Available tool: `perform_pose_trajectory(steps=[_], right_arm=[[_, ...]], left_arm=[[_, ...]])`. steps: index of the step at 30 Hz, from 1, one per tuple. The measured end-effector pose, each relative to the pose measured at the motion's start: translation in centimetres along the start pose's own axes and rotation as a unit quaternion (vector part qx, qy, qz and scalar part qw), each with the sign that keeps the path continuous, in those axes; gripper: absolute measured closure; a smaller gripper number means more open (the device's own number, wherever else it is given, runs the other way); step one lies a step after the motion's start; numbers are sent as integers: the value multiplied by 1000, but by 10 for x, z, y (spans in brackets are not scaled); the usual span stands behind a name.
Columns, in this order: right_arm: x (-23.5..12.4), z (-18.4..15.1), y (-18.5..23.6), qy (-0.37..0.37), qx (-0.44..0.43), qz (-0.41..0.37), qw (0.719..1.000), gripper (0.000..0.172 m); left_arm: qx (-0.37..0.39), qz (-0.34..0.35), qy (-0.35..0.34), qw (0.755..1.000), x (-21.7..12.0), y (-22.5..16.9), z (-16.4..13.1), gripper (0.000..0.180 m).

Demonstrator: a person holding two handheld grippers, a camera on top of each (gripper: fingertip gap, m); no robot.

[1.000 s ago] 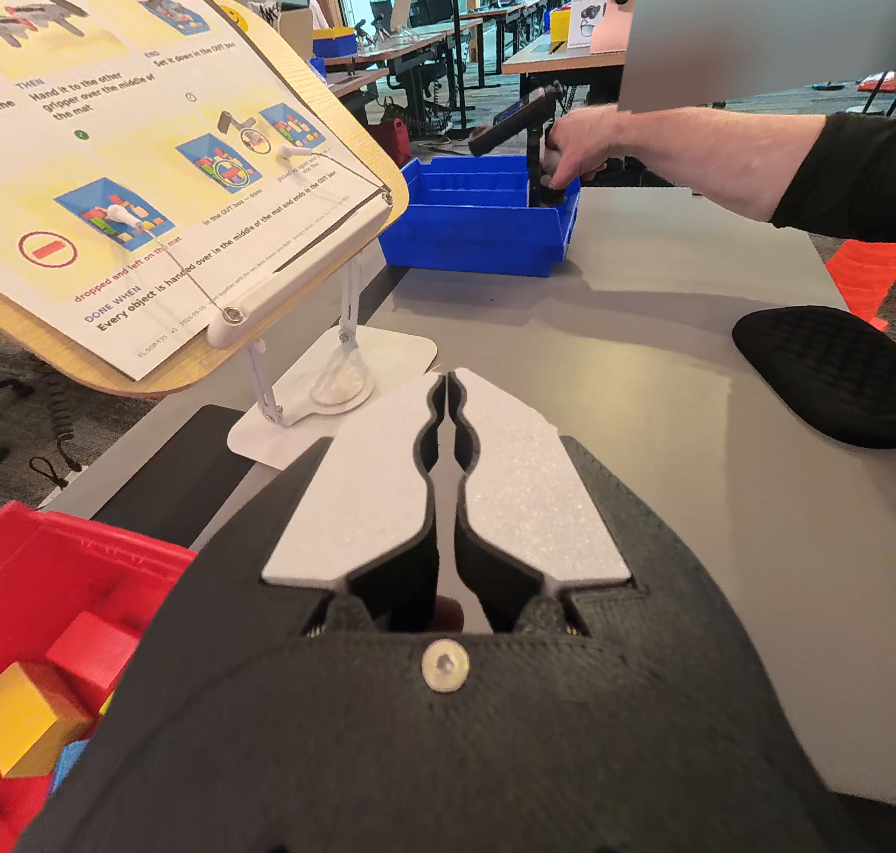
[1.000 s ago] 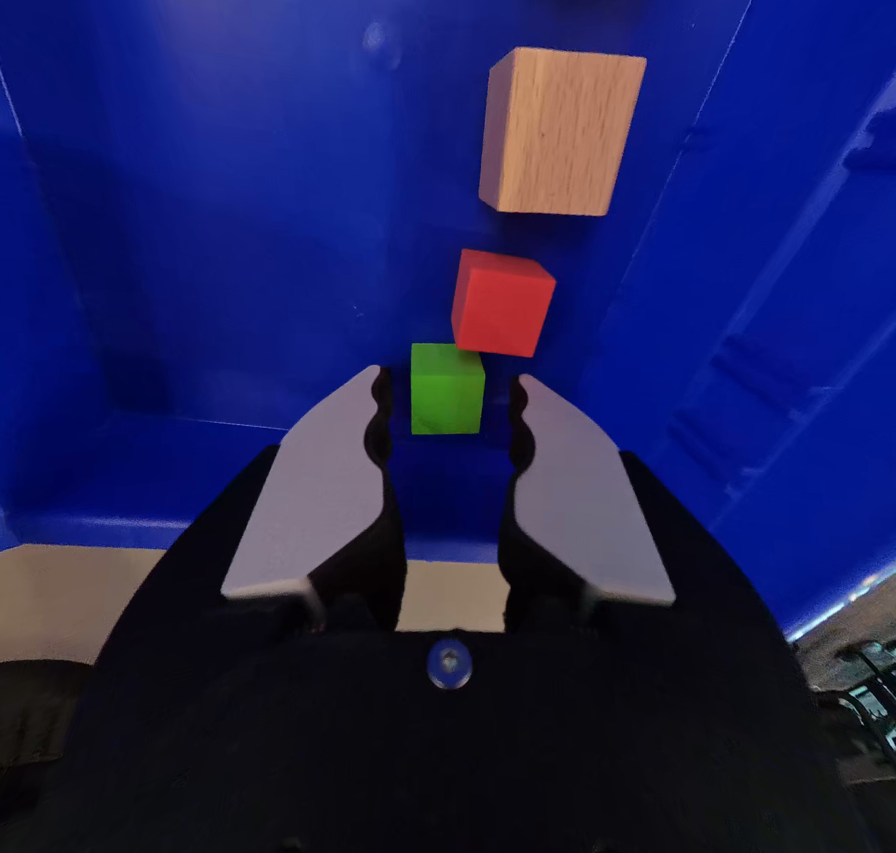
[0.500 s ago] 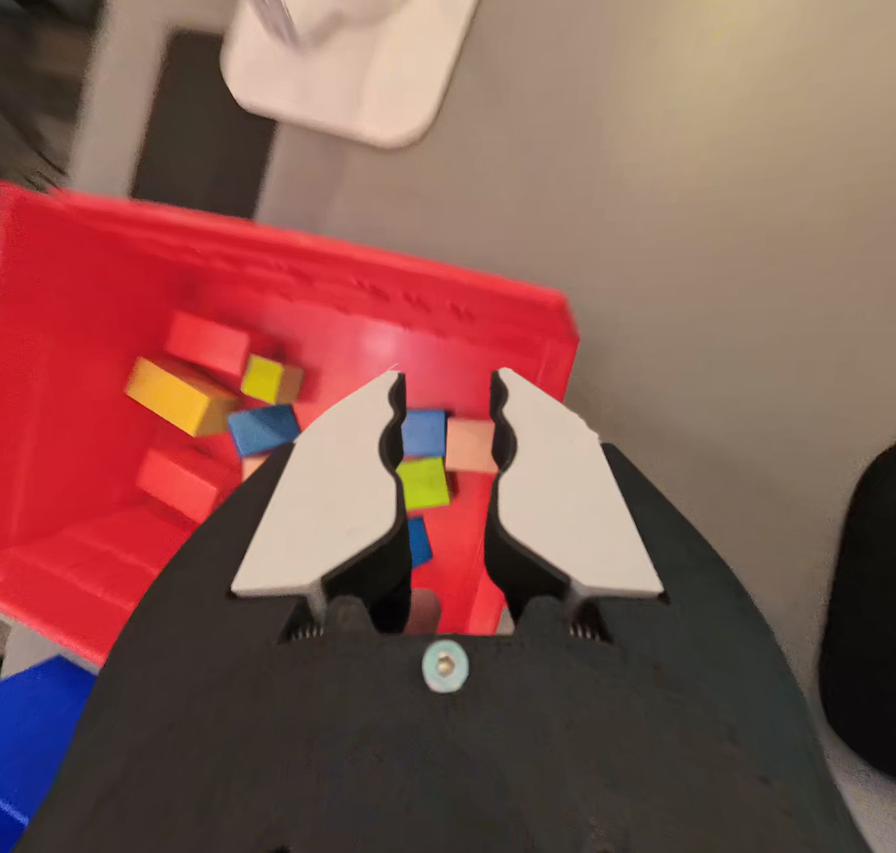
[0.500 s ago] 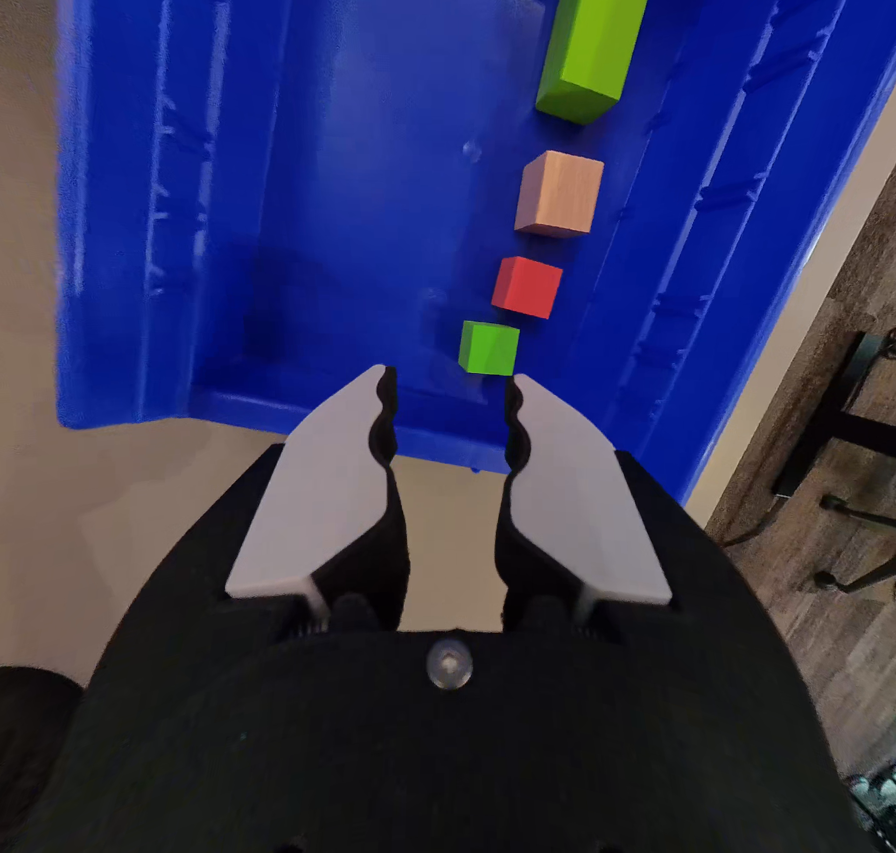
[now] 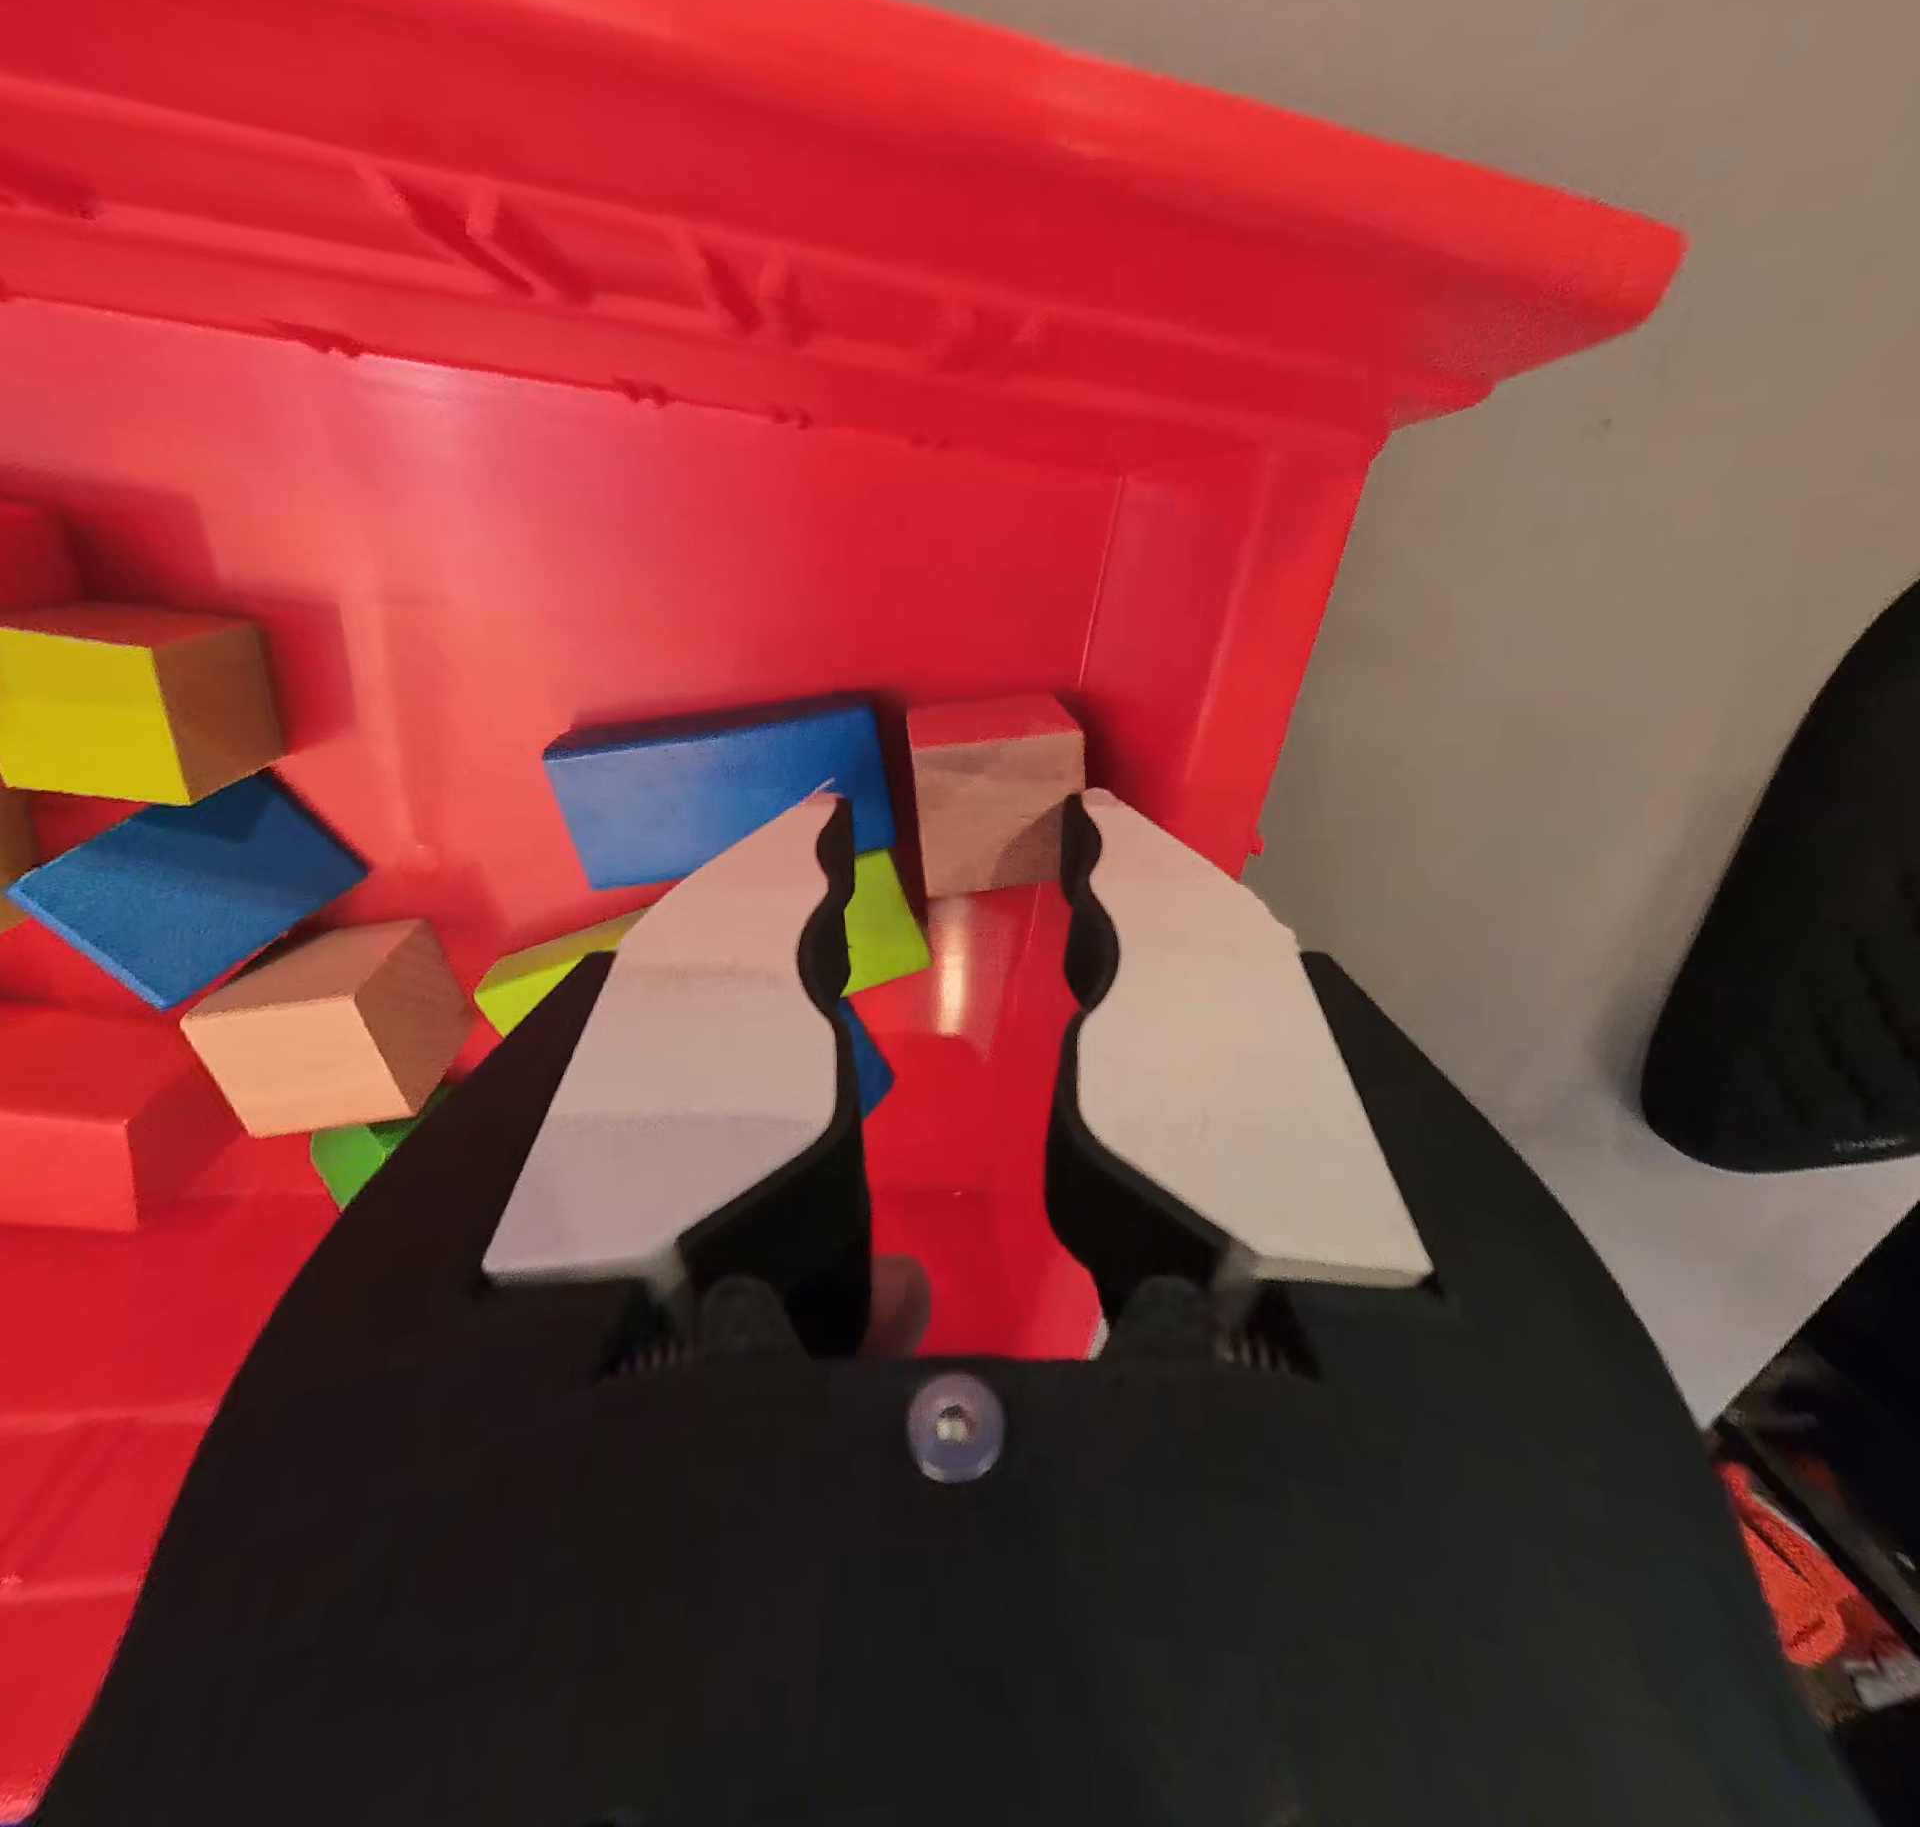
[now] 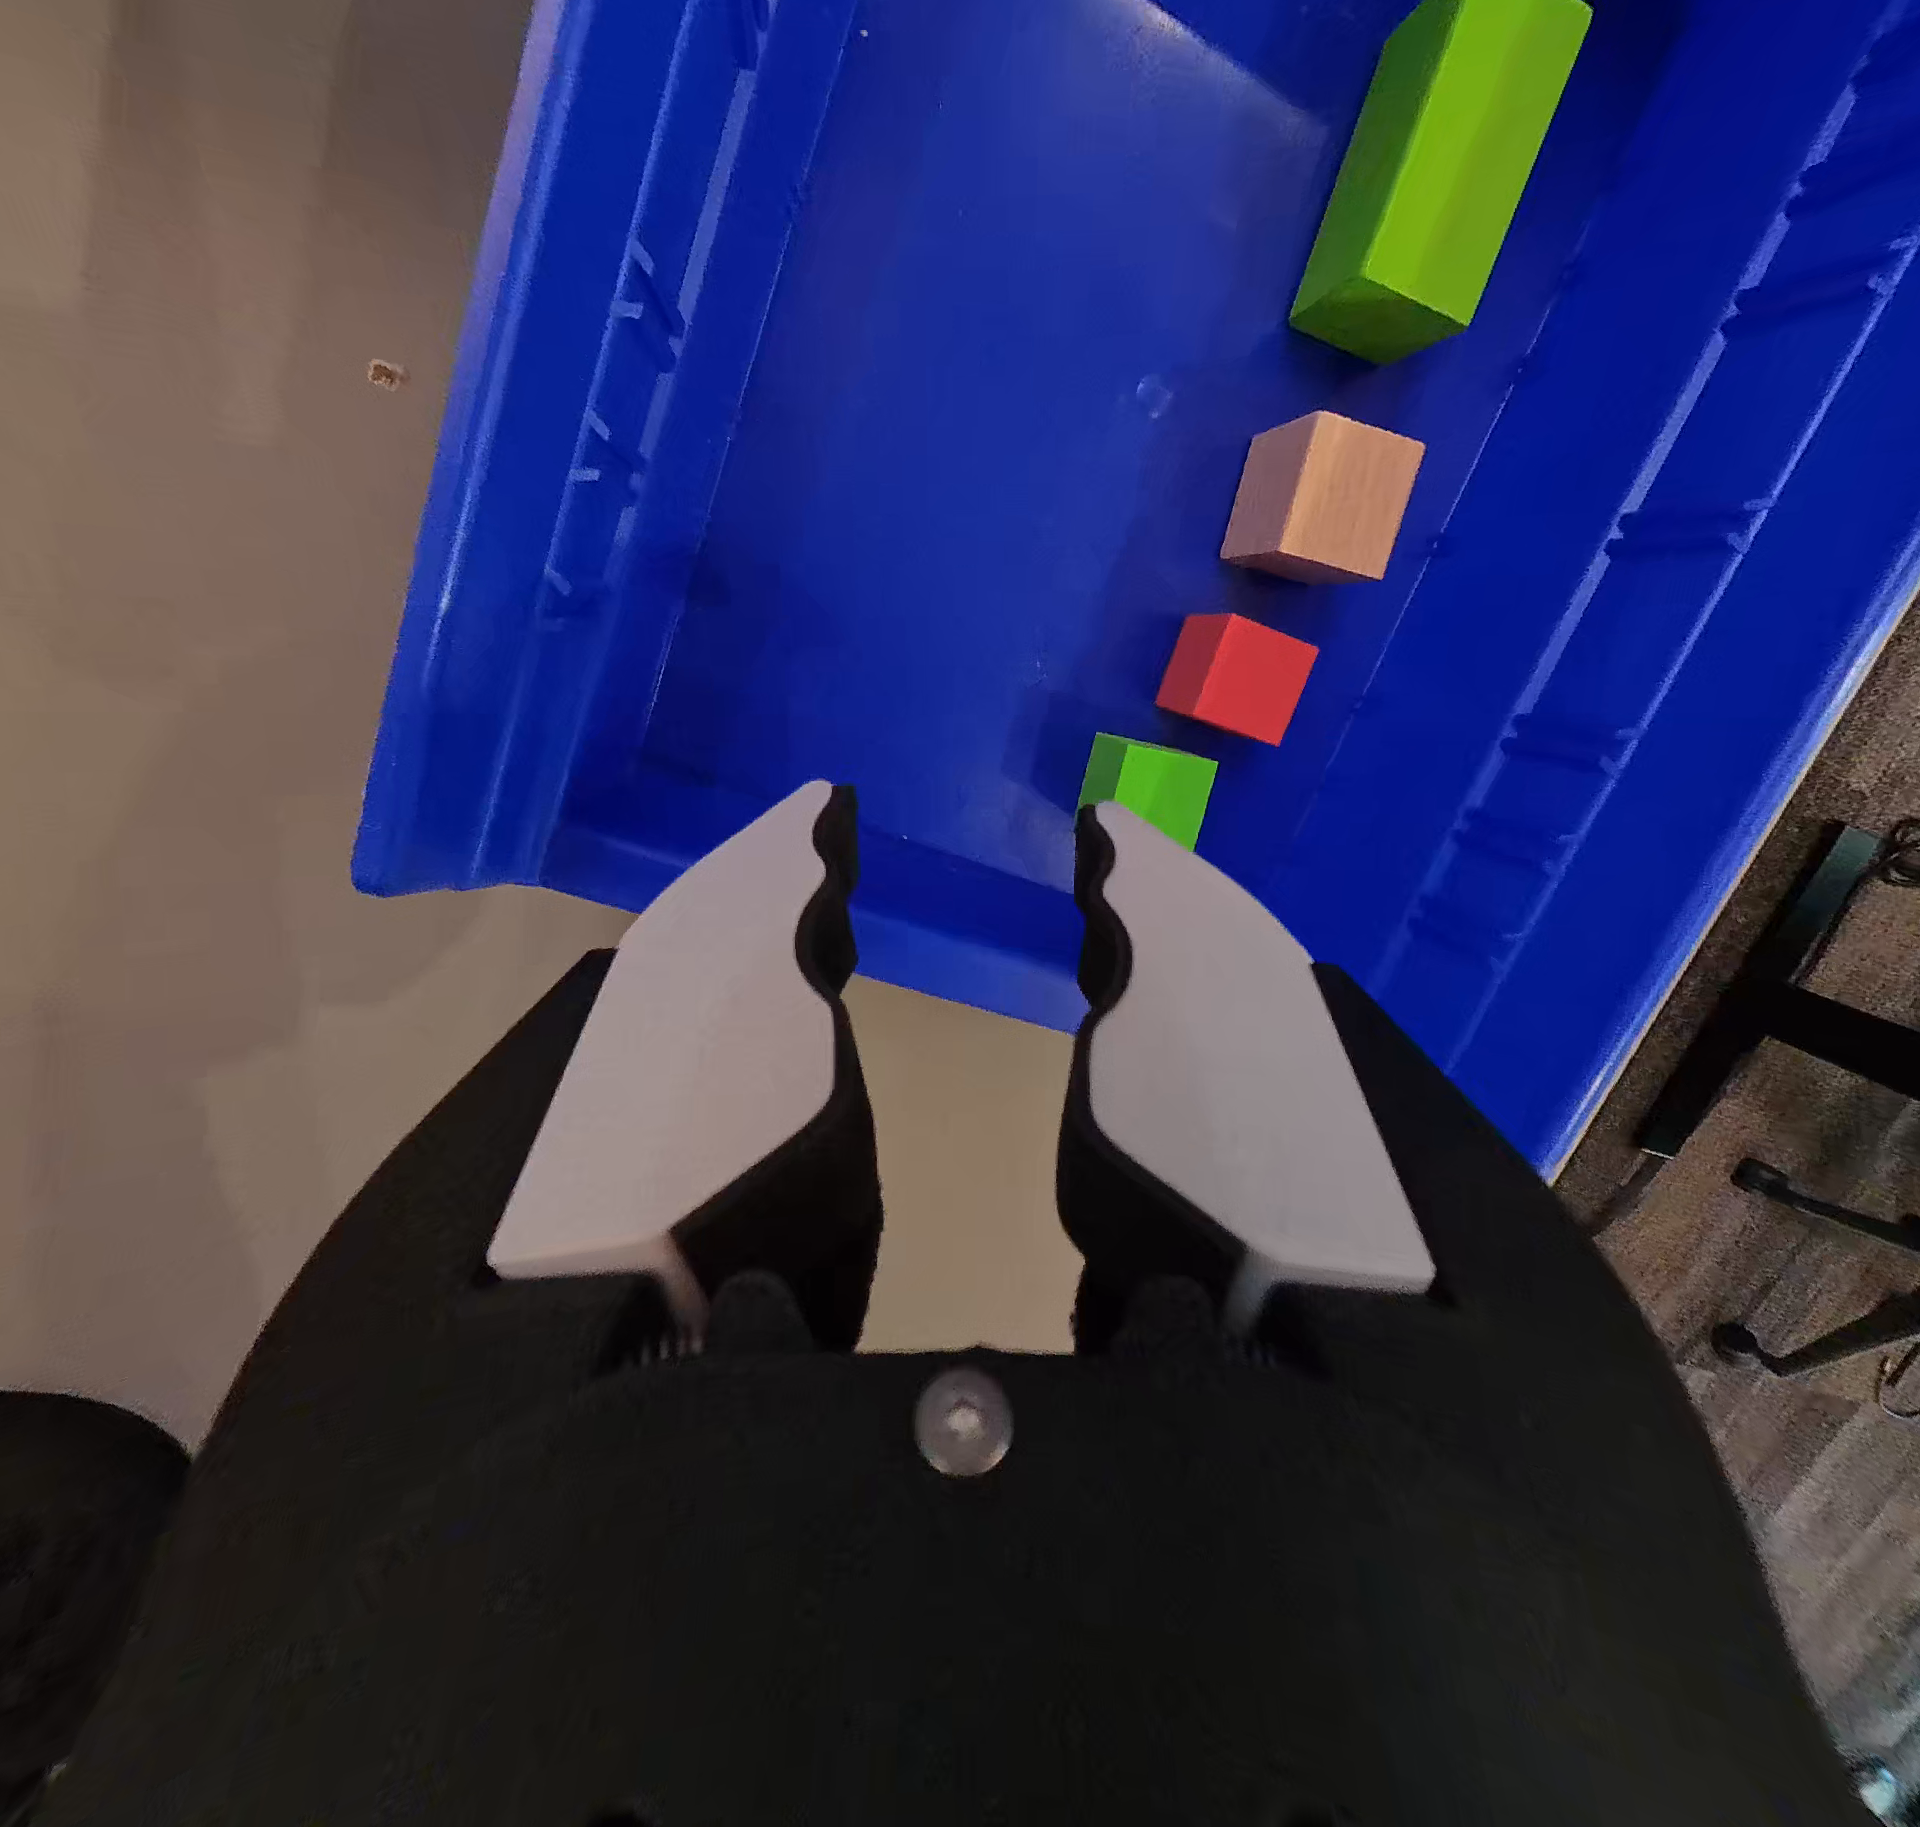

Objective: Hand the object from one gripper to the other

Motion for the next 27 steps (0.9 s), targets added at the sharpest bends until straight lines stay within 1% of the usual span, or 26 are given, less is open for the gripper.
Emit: perform_pose_trajectory(steps=[2,4,5,7,8,11,14,17,19,21,22,24,26,27], right_arm=[[0,0,0,-2,-1,-1,1000,133],[0,-1,1,-7,-3,-2,1000,134],[0,-1,2,-9,-4,-2,1000,134],[-1,-2,3,-11,-7,-1,1000,134],[-1,-2,4,-12,-8,1,1000,134],[-3,-2,7,-18,-12,0,1000,134],[-5,-3,8,-18,-16,0,1000,135],[-7,-3,10,-21,-19,3,1000,135],[-7,-1,13,-24,-24,3,999,135],[-8,0,16,-28,-29,3,999,135],[-8,0,17,-30,-31,4,999,136],[-7,1,18,-31,-34,6,999,136],[-7,0,18,-32,-35,8,999,136],[-6,-1,19,-32,-36,9,999,136]], left_arm=[[4,1,6,1000,0,0,1,140],[11,5,8,1000,-1,-2,3,145],[7,8,7,1000,-1,-2,3,149],[-4,27,-2,1000,-2,0,3,162],[-8,34,-5,999,-3,0,3,164],[-21,41,-10,999,-3,0,0,156],[-35,13,-26,999,-2,-1,-3,143],[-62,8,-12,998,-1,3,-2,138],[-96,30,-6,995,-4,13,-1,136],[-112,38,-14,993,-6,22,0,131],[-117,42,-15,992,-6,27,0,132],[-99,43,-7,994,-2,31,2,131],[-93,56,20,994,3,37,2,131],[-83,52,27,995,6,38,2,128]])
Point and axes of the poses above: each gripper's, where its closed fingertips meet, x out along the fingers, z out of its top, y = z × x across the jaws, the point moved 10 cm from there along -x, back along the fingers, and after that the axes turned 12 degrees about y, right-handed, at the moved point
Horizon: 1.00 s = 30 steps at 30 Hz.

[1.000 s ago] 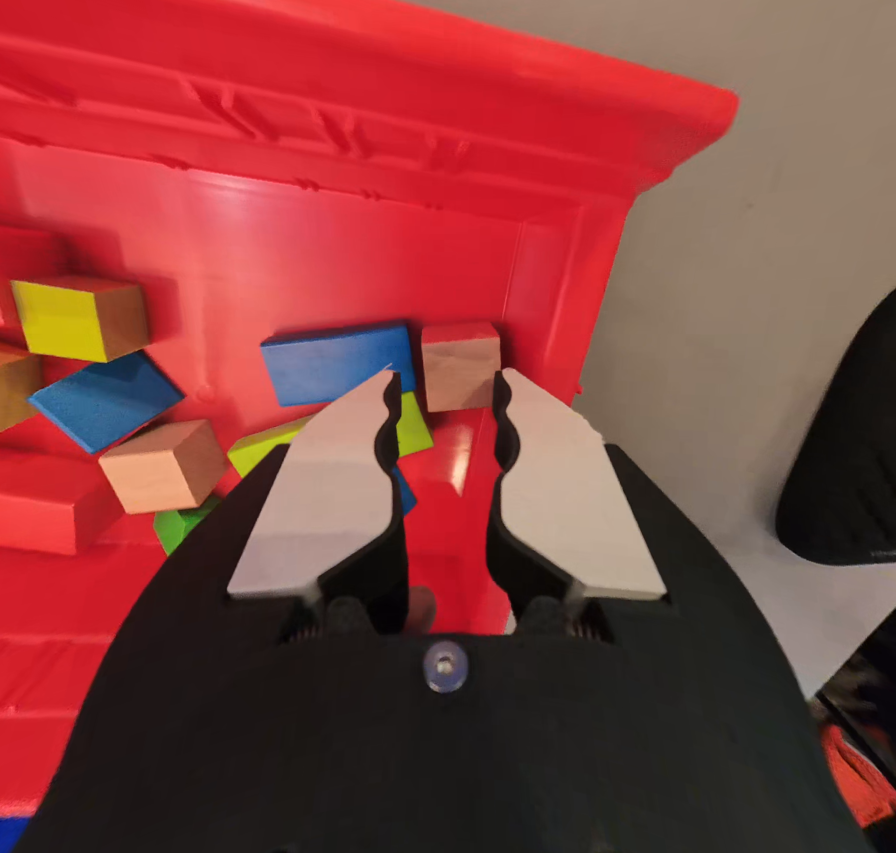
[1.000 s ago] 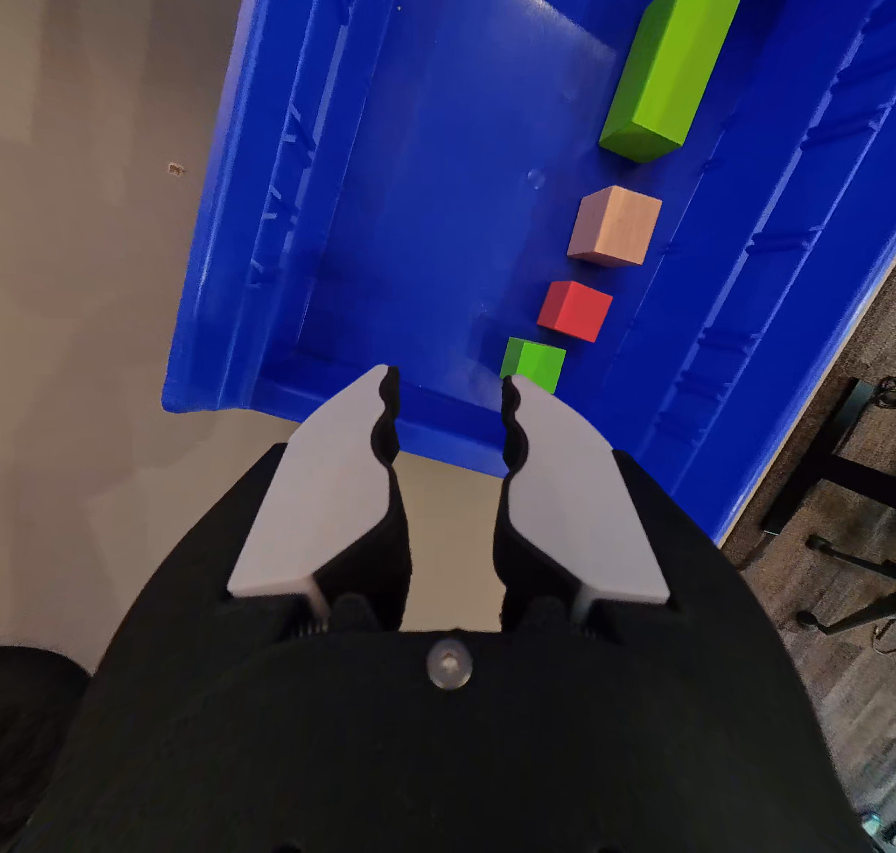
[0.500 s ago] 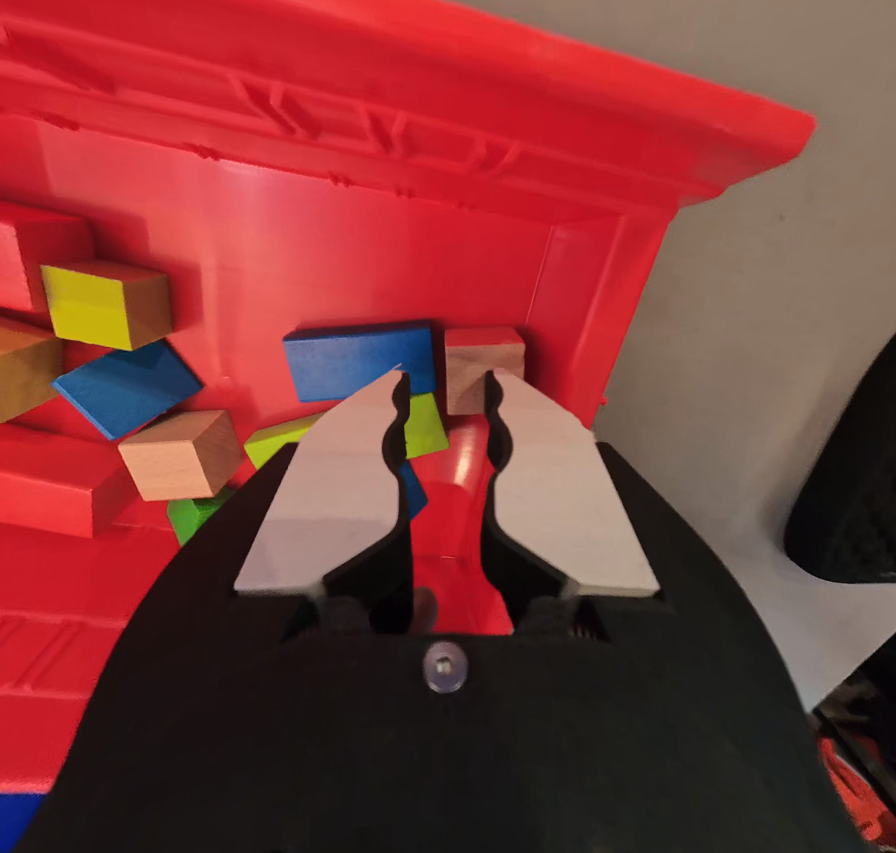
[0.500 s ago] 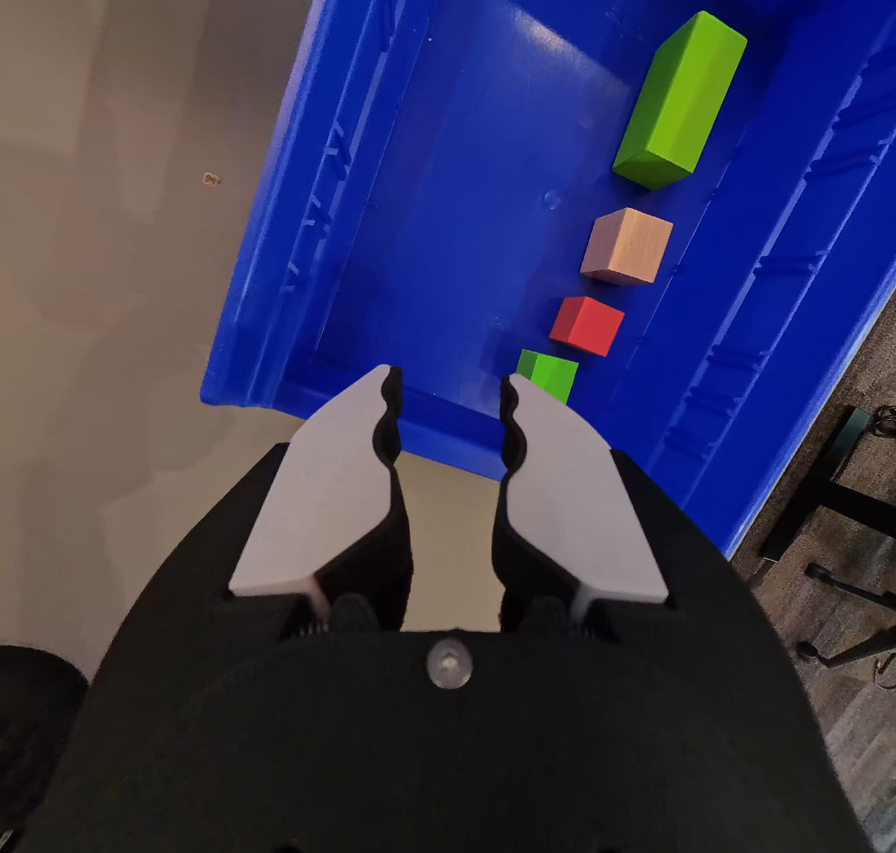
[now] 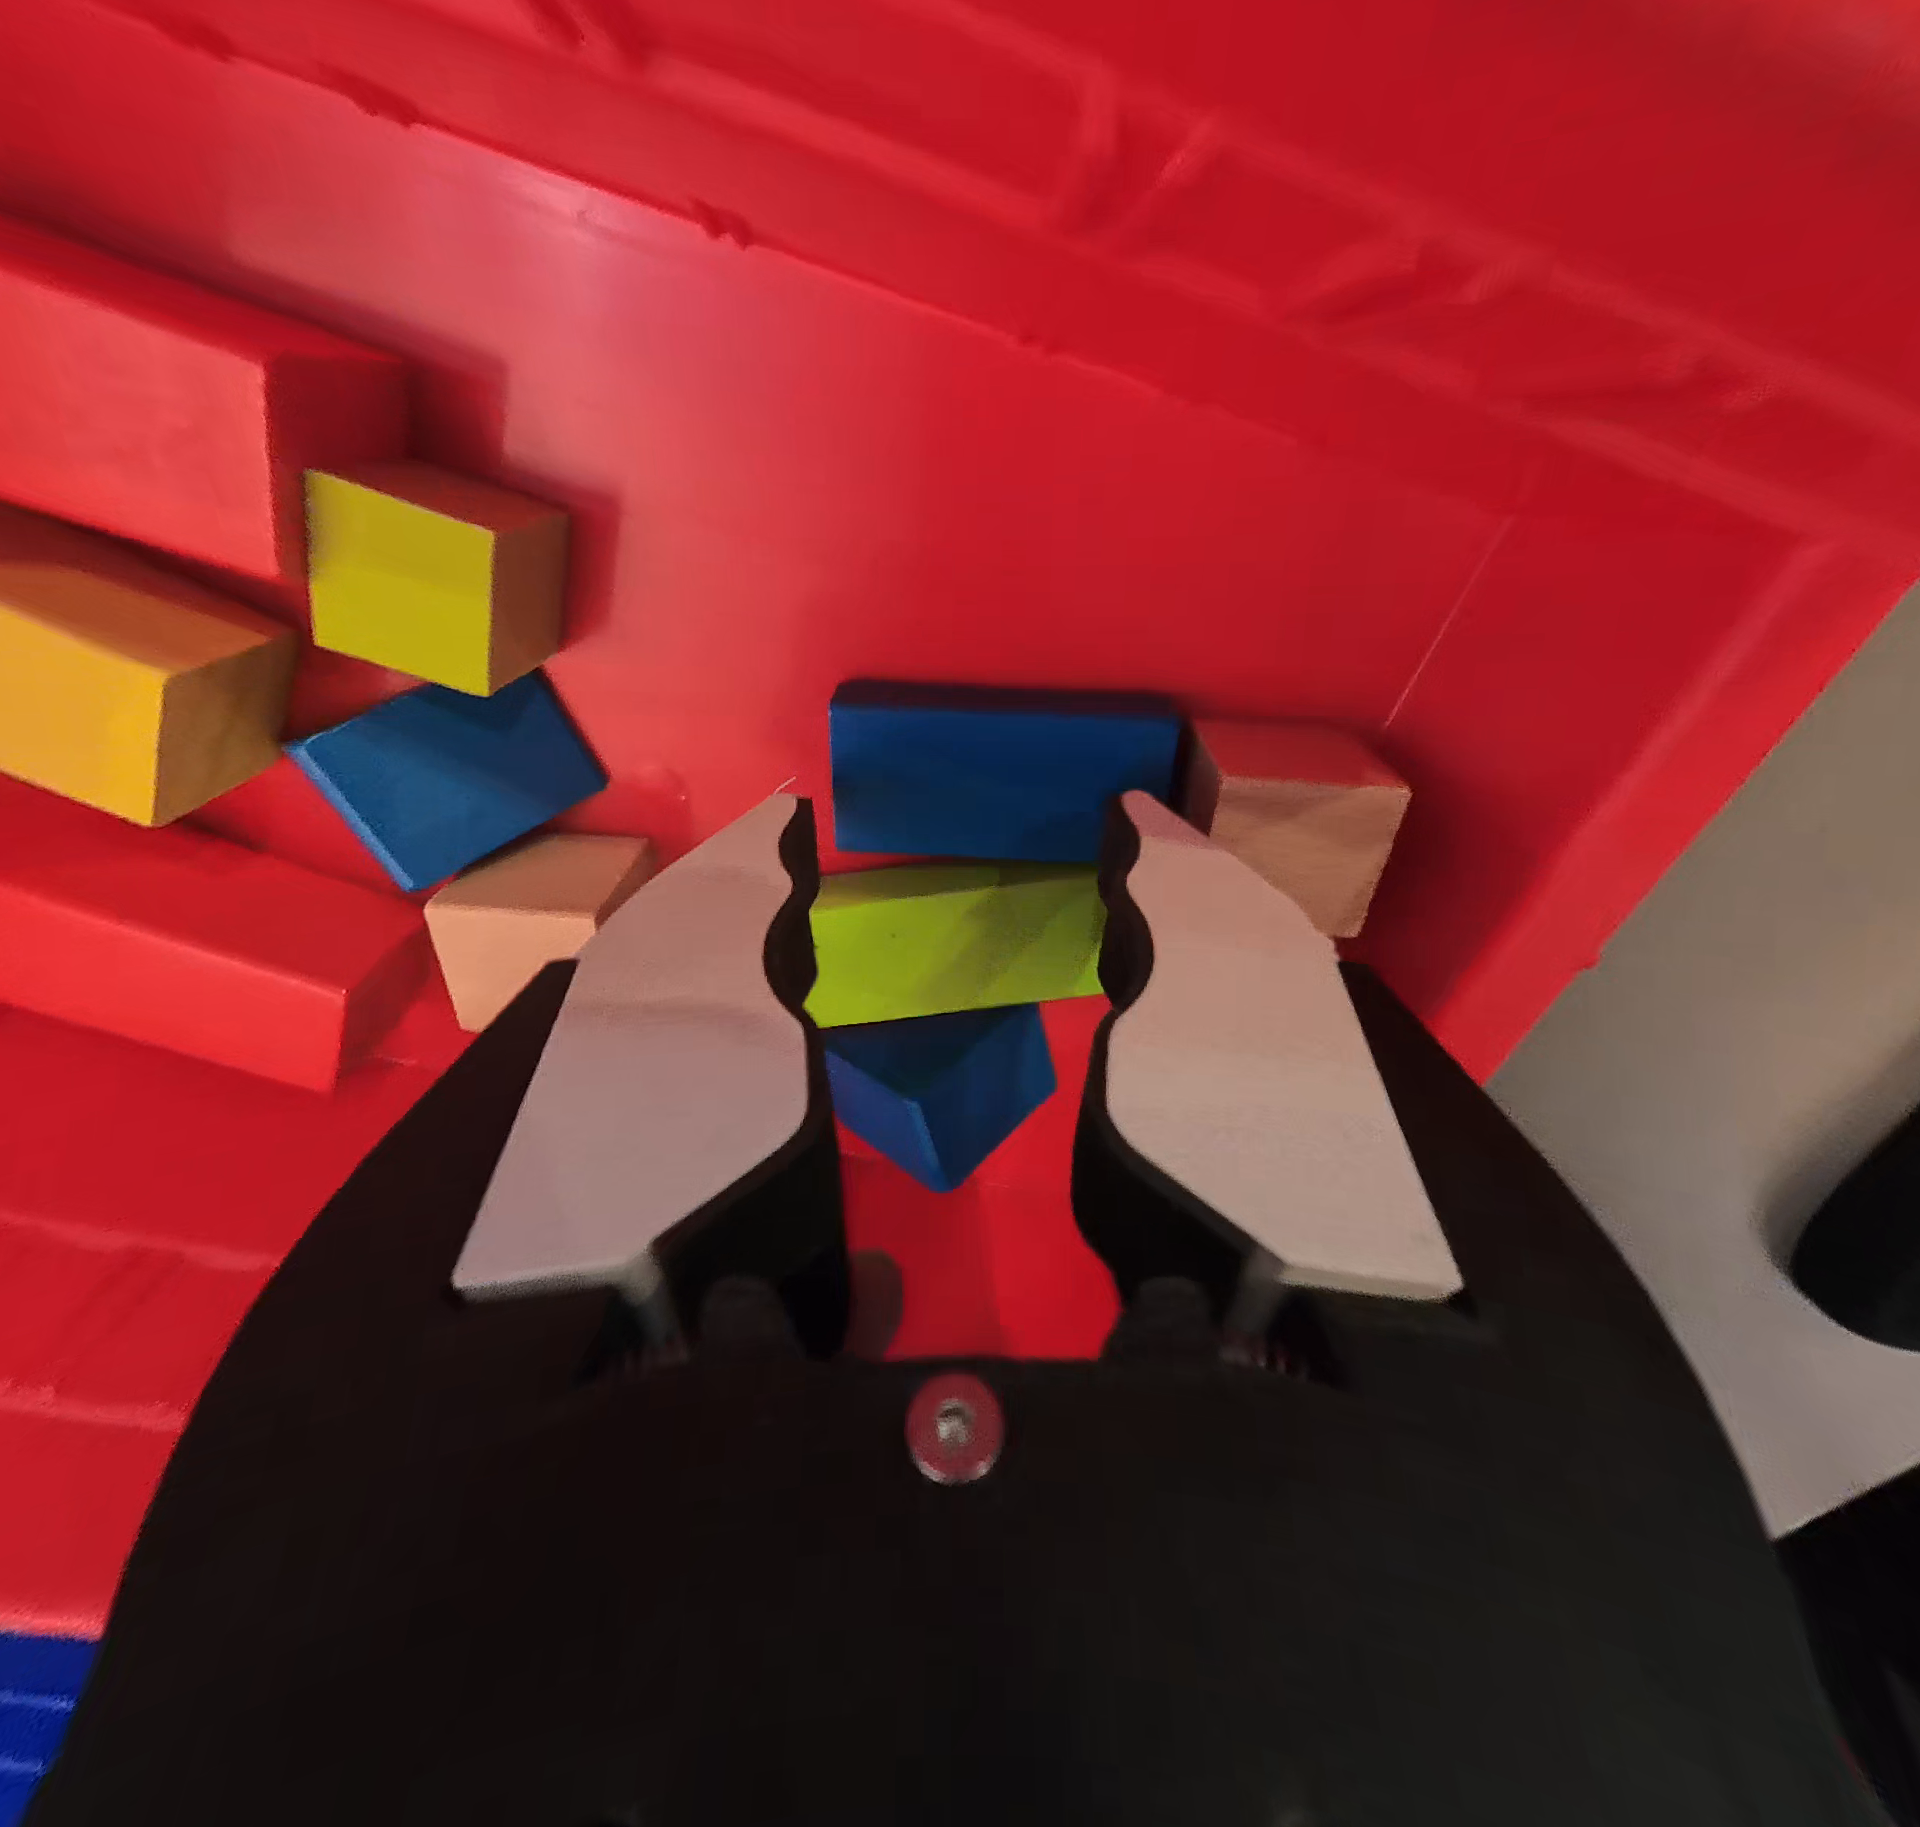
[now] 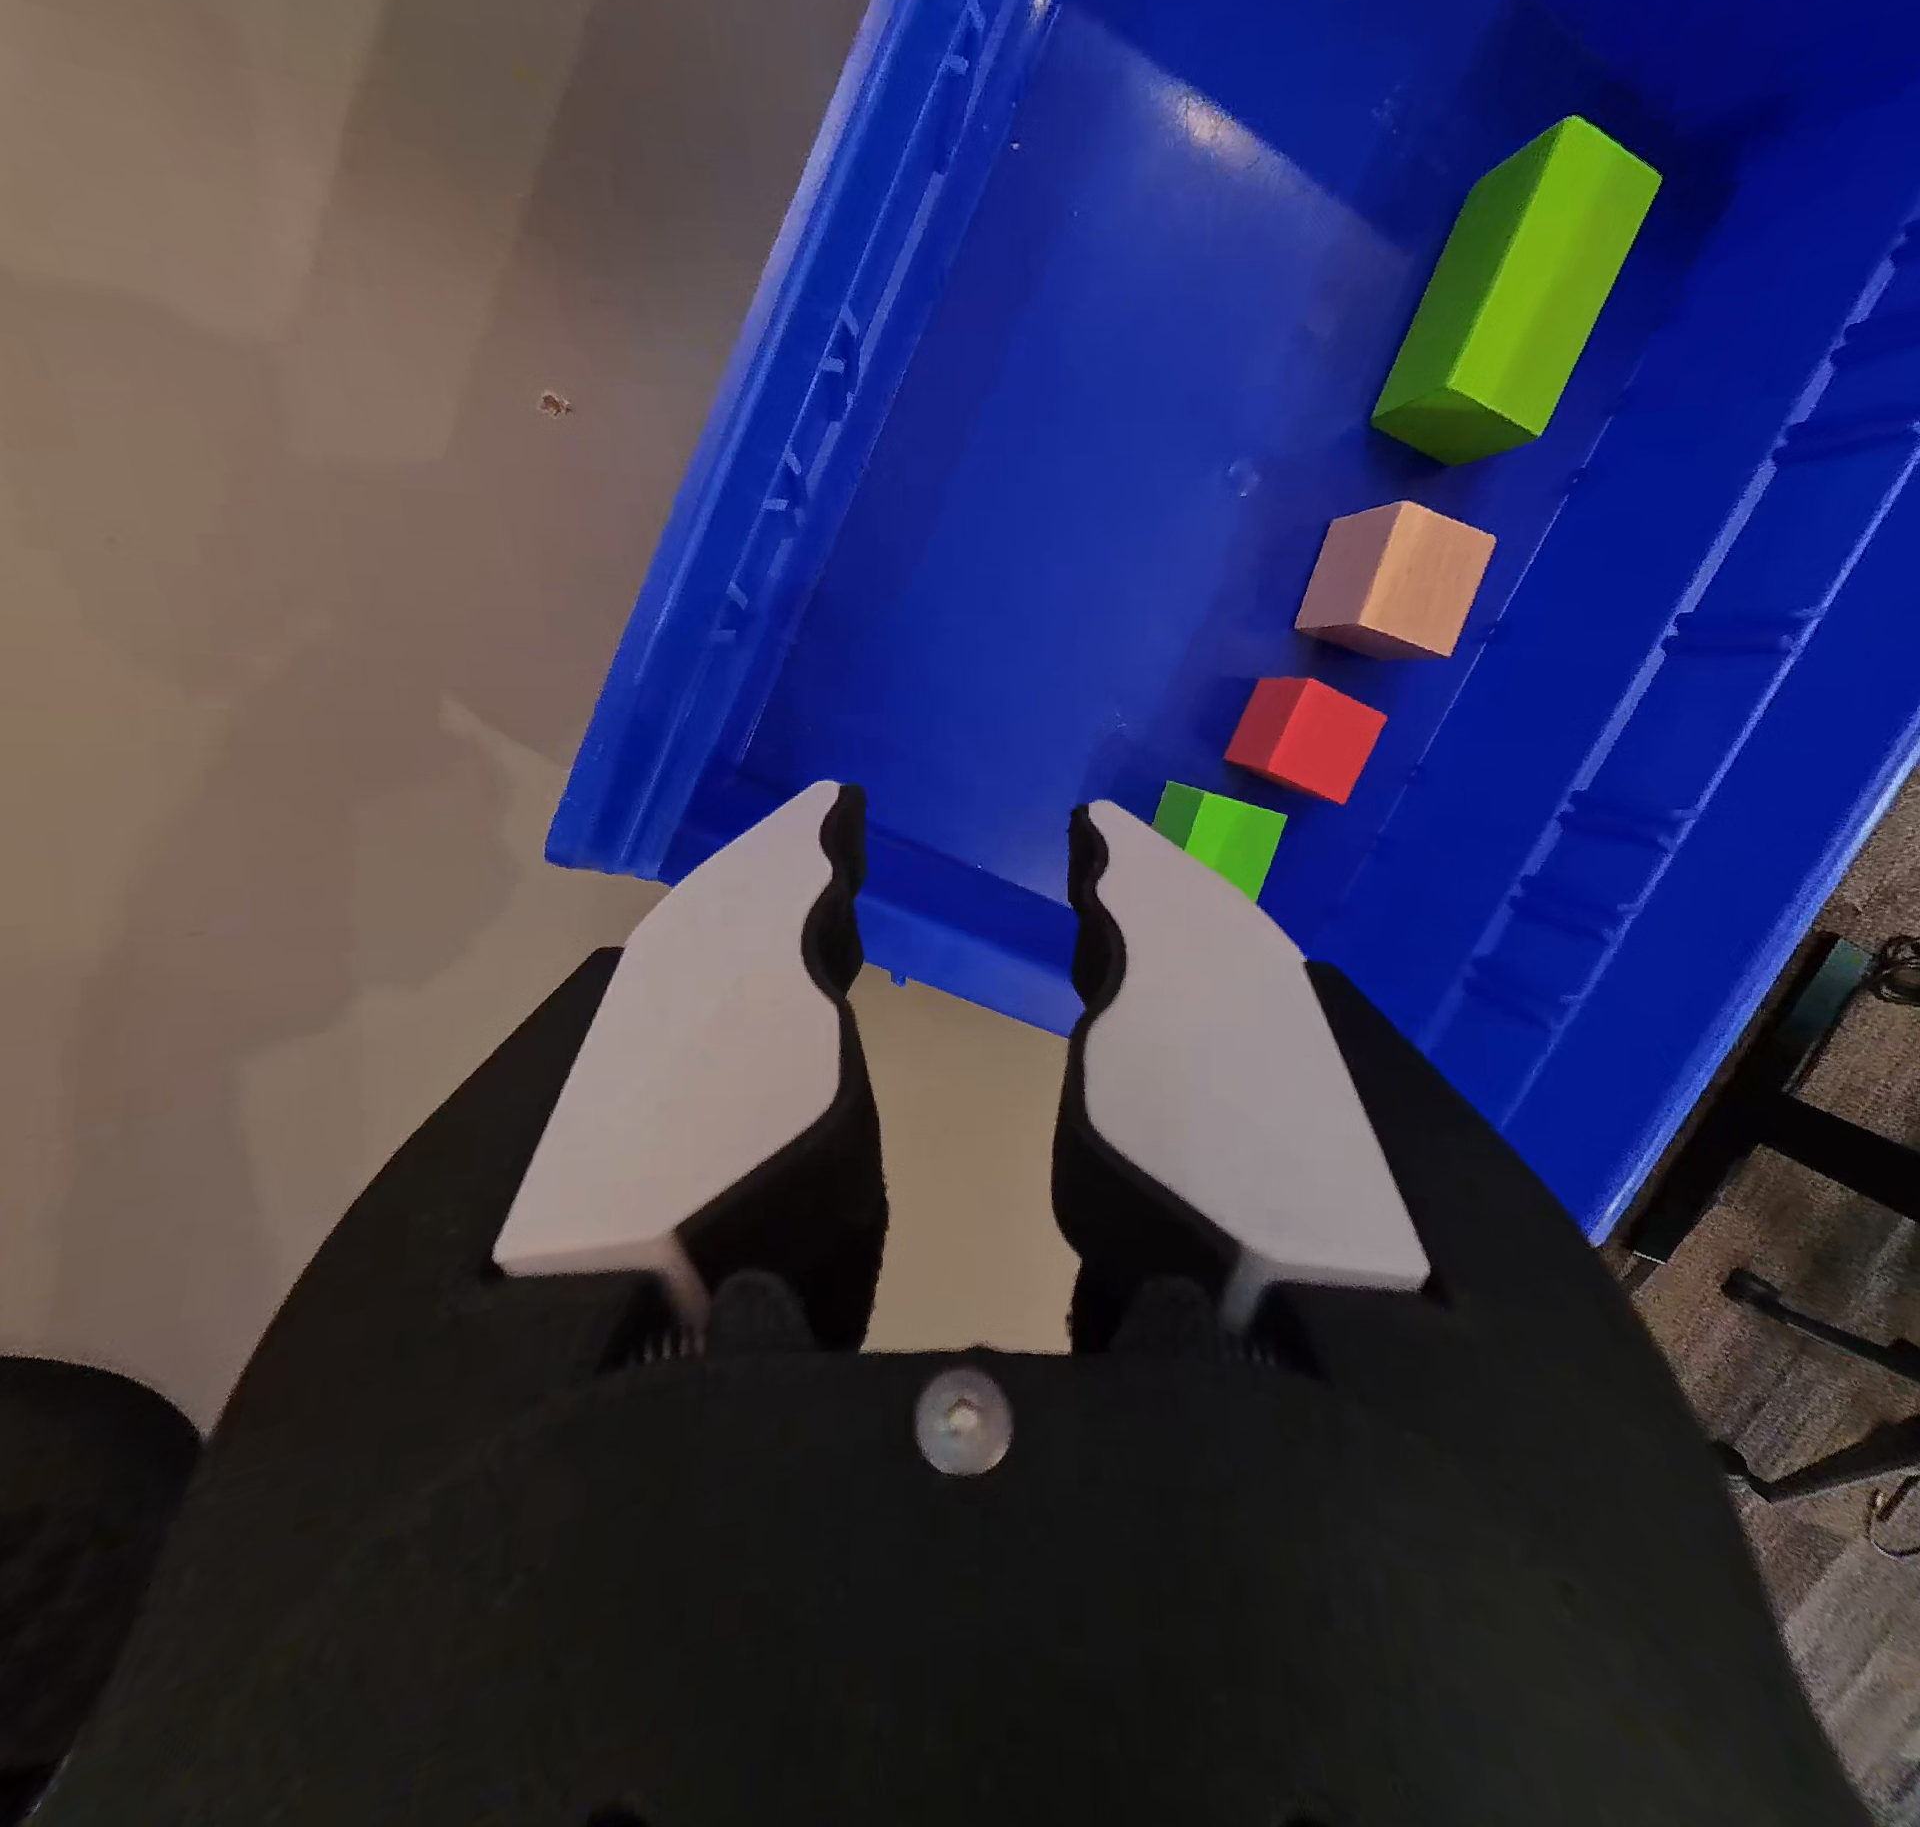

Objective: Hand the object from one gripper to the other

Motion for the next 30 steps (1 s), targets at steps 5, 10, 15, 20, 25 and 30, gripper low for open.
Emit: perform_pose_trajectory(steps=[5,10,15,20,25,30], right_arm=[[3,-3,0,1,-1,2,1000,136],[4,-2,0,0,-3,2,1000,136],[3,-2,1,-5,-4,2,1000,137],[2,-2,3,-9,-7,2,1000,137],[2,-2,5,-10,-11,4,1000,137],[1,-2,6,-15,-12,5,1000,138]], left_arm=[[34,-19,-3,999,3,0,0,118],[40,-21,3,999,6,5,0,102],[46,-20,22,999,6,6,2,98],[38,-31,19,999,6,4,2,107],[31,-14,-5,999,3,6,4,121],[10,34,-15,999,-1,13,5,131]])
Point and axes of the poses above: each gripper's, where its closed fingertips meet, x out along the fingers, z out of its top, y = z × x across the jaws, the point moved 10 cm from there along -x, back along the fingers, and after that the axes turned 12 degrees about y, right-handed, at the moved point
